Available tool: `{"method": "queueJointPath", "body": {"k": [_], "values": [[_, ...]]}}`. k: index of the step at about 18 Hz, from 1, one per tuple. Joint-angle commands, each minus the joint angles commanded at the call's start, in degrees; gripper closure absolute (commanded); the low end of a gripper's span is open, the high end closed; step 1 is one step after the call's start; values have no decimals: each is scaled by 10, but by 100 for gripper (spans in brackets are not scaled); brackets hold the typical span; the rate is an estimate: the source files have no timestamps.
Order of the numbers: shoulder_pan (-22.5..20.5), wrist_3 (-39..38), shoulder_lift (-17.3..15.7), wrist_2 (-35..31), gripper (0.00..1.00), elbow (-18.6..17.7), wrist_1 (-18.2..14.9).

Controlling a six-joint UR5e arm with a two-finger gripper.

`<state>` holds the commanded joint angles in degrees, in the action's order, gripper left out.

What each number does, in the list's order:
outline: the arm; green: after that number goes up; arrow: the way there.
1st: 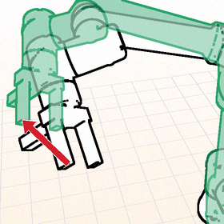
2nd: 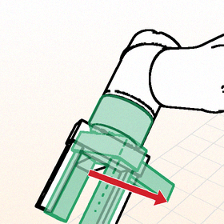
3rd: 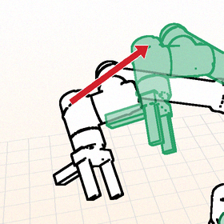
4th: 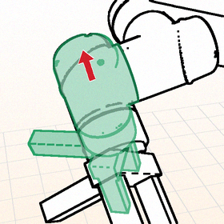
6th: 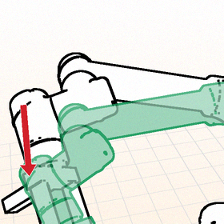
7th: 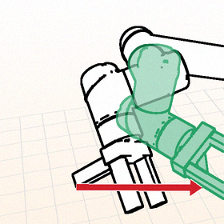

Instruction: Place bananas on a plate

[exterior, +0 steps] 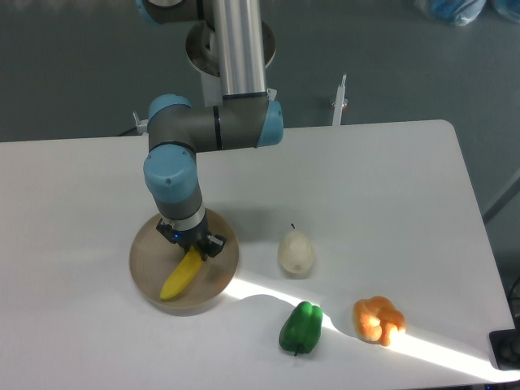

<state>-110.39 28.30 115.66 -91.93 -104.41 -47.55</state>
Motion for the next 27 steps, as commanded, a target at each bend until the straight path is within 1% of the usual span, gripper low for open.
{"method": "queueJointPath", "body": {"k": [3, 6, 7, 8, 9, 10, 12, 14, 17, 20, 22, 24, 27], "values": [[0, 1, 2, -1, 67, 2, 0], [0, 0, 4, -2, 64, 3, 0], [0, 1, 5, -2, 56, 4, 0], [-1, 2, 5, -1, 33, 5, 0], [-1, 1, 5, -1, 18, 7, 0], [-1, 1, 5, -2, 13, 8, -1], [-1, 1, 2, -1, 8, 8, -1], [-3, -1, -3, 0, 0, 15, -2], [-11, 2, -24, 4, 0, 26, -3], [-43, 5, -38, 5, 0, 50, -4], [-65, 17, -43, 4, 0, 75, -5], [-88, 69, -44, -1, 0, 102, -11], [-121, 126, -43, -1, 0, 127, -11]]}}
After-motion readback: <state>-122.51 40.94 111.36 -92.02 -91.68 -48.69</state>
